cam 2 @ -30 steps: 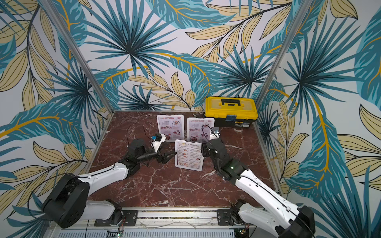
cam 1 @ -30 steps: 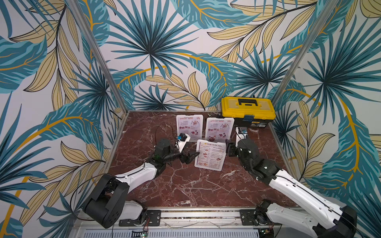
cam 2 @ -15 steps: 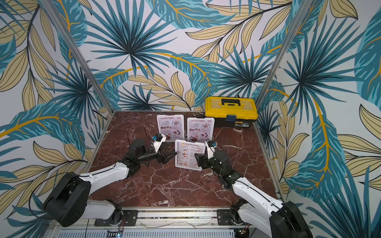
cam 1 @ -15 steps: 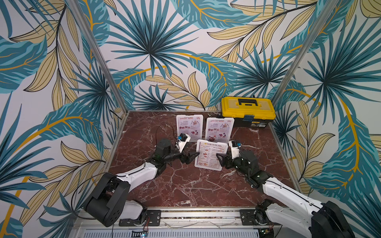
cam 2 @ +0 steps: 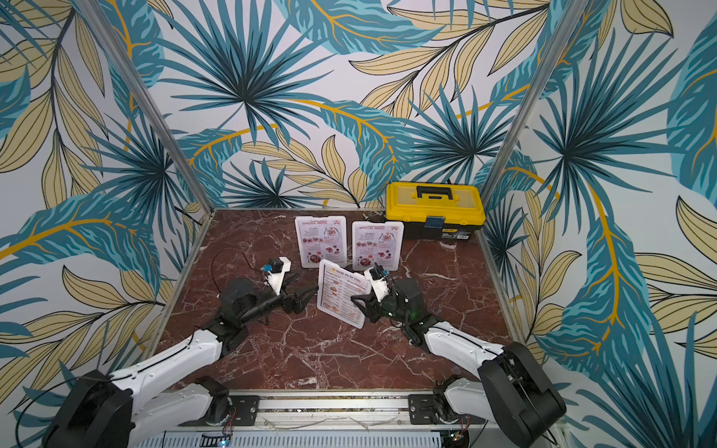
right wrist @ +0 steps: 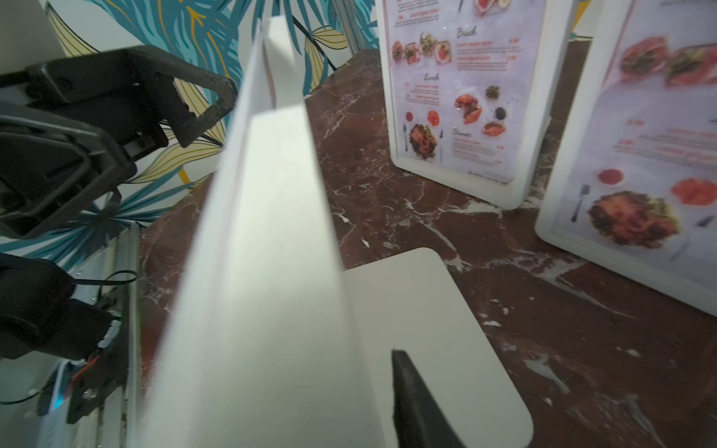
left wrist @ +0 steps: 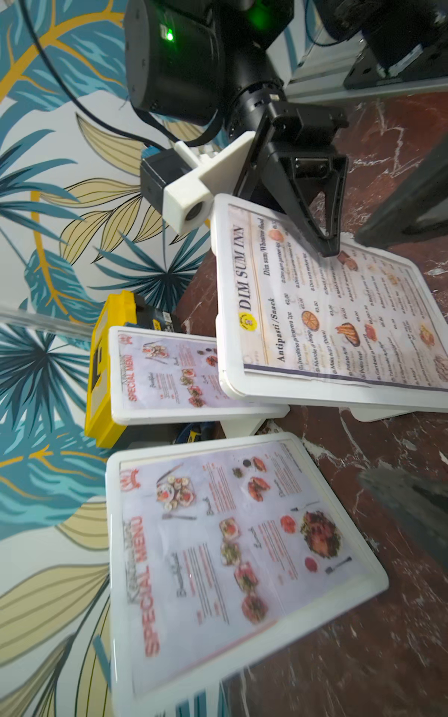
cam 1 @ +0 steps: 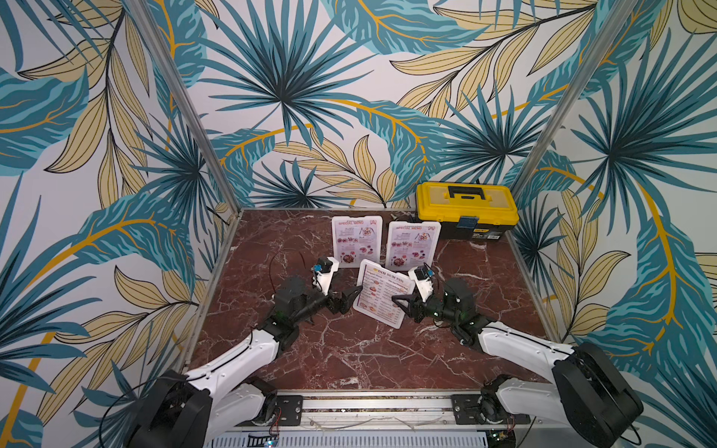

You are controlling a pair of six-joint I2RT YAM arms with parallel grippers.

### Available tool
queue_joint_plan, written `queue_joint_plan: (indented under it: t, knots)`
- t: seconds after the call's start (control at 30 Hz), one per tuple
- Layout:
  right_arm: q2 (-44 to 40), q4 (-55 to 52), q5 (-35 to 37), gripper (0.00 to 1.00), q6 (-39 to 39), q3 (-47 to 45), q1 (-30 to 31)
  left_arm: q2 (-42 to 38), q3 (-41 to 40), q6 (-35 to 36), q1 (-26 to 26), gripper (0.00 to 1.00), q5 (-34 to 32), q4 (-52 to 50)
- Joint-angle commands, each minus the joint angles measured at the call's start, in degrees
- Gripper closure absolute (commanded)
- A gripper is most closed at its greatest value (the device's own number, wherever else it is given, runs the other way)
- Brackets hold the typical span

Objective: Insert the menus into the narrow rack
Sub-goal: Move the narrow rack to the center of the board.

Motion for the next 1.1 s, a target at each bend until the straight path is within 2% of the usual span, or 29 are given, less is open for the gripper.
queue_joint_plan:
  t: [0.0, 0.1, 0.3, 0.47, 0.63, 0.77, 1.07]
  knots:
    - [3.8, 5.4, -7.9, 0.80, -1.8, 2.2, 1.1, -7.3, -3.3, -4.6, 0.4, 0.09, -8.8, -3.6]
    - [8.3, 4.9, -8.2, 0.87, -3.0, 6.5, 4.0, -14.3, -4.5, -6.8, 1.4, 0.08, -13.6, -10.0]
    - [21.1, -0.7, -6.9, 0.89, -6.0, 22.3, 10.9, -25.7, -5.9, -12.1, 4.9, 0.06, -20.6, -20.1]
    - [33.2, -3.4, -9.0, 0.90, -4.4, 36.9, 11.8, -32.7, -6.7, -14.7, 6.5, 0.04, -28.6, -27.5]
    - [42.4, -10.4, -9.6, 0.90, -5.9, 51.1, 13.2, -36.5, -7.7, -15.5, 6.8, 0.03, -31.5, -30.1]
    - [47.8, -15.2, -9.6, 0.89, -6.3, 60.6, 13.3, -33.9, -10.1, -16.2, 7.1, 0.03, -33.3, -25.5]
    - [57.0, -24.2, -9.6, 0.83, -9.3, 75.1, 13.2, -14.9, -10.7, -20.3, 12.1, 0.03, -28.2, -12.5]
